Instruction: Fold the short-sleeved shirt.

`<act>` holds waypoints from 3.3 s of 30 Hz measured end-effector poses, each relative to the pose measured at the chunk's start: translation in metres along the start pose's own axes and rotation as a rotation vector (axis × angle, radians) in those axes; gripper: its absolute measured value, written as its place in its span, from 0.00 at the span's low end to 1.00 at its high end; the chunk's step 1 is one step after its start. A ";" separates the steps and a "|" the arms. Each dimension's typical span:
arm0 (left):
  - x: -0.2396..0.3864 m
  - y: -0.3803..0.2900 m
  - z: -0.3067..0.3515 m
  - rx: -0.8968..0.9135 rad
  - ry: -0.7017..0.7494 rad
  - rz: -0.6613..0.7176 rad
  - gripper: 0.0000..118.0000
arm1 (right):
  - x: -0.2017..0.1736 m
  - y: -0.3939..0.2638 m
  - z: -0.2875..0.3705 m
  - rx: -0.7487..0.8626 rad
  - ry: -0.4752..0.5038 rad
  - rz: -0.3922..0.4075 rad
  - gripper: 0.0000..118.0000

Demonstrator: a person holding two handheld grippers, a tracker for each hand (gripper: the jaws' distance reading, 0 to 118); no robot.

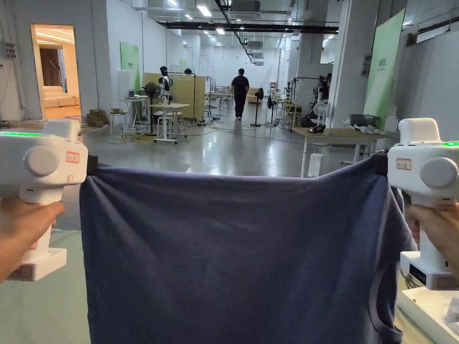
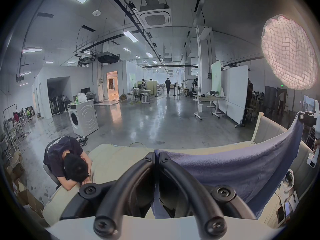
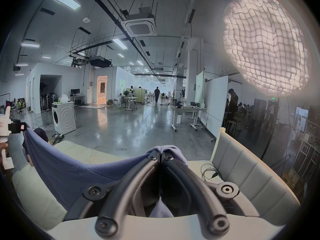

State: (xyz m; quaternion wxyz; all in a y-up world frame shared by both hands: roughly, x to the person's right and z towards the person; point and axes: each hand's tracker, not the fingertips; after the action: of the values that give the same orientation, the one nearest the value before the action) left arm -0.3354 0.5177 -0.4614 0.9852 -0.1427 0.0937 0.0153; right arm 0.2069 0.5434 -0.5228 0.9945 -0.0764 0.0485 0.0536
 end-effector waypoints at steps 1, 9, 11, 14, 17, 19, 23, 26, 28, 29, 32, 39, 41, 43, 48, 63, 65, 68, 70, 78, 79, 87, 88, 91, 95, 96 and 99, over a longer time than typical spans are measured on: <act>0.000 0.008 -0.005 0.006 0.007 -0.003 0.03 | 0.000 0.007 -0.008 0.006 -0.003 -0.002 0.00; 0.008 0.062 -0.043 0.035 0.031 -0.037 0.03 | -0.005 0.052 -0.060 0.046 -0.051 0.021 0.00; 0.010 0.070 -0.051 0.048 0.033 -0.034 0.03 | -0.006 0.060 -0.069 0.051 -0.059 0.020 0.00; 0.014 0.077 -0.061 0.052 0.047 -0.054 0.03 | -0.008 0.069 -0.080 0.056 -0.069 0.024 0.00; 0.014 0.075 -0.067 0.060 0.048 -0.039 0.03 | -0.011 0.069 -0.085 0.078 -0.081 0.047 0.00; 0.013 0.069 -0.067 0.060 0.046 -0.043 0.03 | -0.012 0.065 -0.083 0.081 -0.076 0.048 0.00; 0.010 0.044 -0.066 0.032 0.035 -0.044 0.03 | -0.012 0.043 -0.076 0.068 -0.064 0.033 0.00; 0.010 0.019 -0.057 0.018 0.020 -0.044 0.03 | -0.013 0.022 -0.059 0.056 -0.058 0.030 0.00; 0.010 -0.004 -0.046 0.006 0.012 -0.046 0.03 | -0.012 0.003 -0.042 0.051 -0.047 0.028 0.00; 0.008 -0.015 -0.040 0.006 0.007 -0.041 0.03 | -0.011 -0.006 -0.033 0.045 -0.046 0.034 0.00; 0.002 -0.051 -0.016 -0.006 -0.010 -0.023 0.03 | -0.008 -0.037 0.002 0.038 -0.034 0.046 0.00; -0.005 -0.140 0.057 -0.031 -0.023 -0.001 0.03 | -0.003 -0.120 0.091 0.007 -0.007 0.067 0.00; -0.005 -0.172 0.081 -0.059 -0.011 -0.010 0.03 | 0.000 -0.150 0.114 -0.025 0.005 0.069 0.00; -0.007 -0.204 0.103 -0.097 -0.020 0.013 0.03 | 0.000 -0.177 0.133 -0.064 0.007 0.078 0.00; -0.010 -0.281 0.153 -0.175 -0.009 0.062 0.03 | -0.005 -0.243 0.185 -0.148 0.015 0.127 0.00; 0.004 -0.452 0.206 -0.565 0.012 -0.025 0.03 | -0.020 -0.423 0.271 -0.555 0.020 0.188 0.00; -0.006 -0.467 0.195 -0.611 0.007 -0.022 0.03 | -0.023 -0.439 0.270 -0.595 0.031 0.190 0.00; -0.007 -0.478 0.187 -0.670 0.014 -0.051 0.03 | -0.023 -0.454 0.262 -0.658 0.030 0.162 0.00; -0.006 -0.484 0.183 -0.690 0.021 -0.066 0.04 | -0.024 -0.460 0.259 -0.692 0.015 0.145 0.00; -0.012 -0.487 0.190 -0.688 0.057 -0.027 0.47 | -0.029 -0.448 0.258 -0.702 -0.014 0.081 0.41; -0.013 -0.480 0.192 -0.645 0.053 -0.005 0.47 | -0.029 -0.440 0.258 -0.659 -0.009 0.058 0.49; 0.026 -0.404 0.196 -0.301 -0.015 0.075 0.53 | -0.049 -0.365 0.241 -0.287 -0.017 0.037 0.57; 0.033 -0.393 0.194 -0.258 -0.033 0.082 0.53 | -0.054 -0.357 0.238 -0.232 -0.024 0.028 0.57; 0.054 -0.366 0.192 -0.129 -0.058 0.093 0.50 | -0.069 -0.339 0.230 -0.103 -0.050 -0.025 0.56; 0.083 -0.337 0.194 0.007 -0.049 0.029 0.44 | -0.089 -0.323 0.226 0.010 -0.080 -0.036 0.32; 0.086 -0.333 0.191 0.025 -0.050 0.006 0.41 | -0.093 -0.319 0.226 0.023 -0.098 -0.029 0.28; 0.100 -0.321 0.190 0.061 -0.009 -0.058 0.12 | -0.100 -0.313 0.224 0.049 -0.114 -0.028 0.10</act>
State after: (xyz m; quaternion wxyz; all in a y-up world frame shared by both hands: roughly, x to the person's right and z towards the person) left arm -0.1844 0.2646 -0.2121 0.9895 -0.1152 0.0855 -0.0153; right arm 0.1639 0.2613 -0.2462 0.9978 -0.0496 -0.0078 0.0427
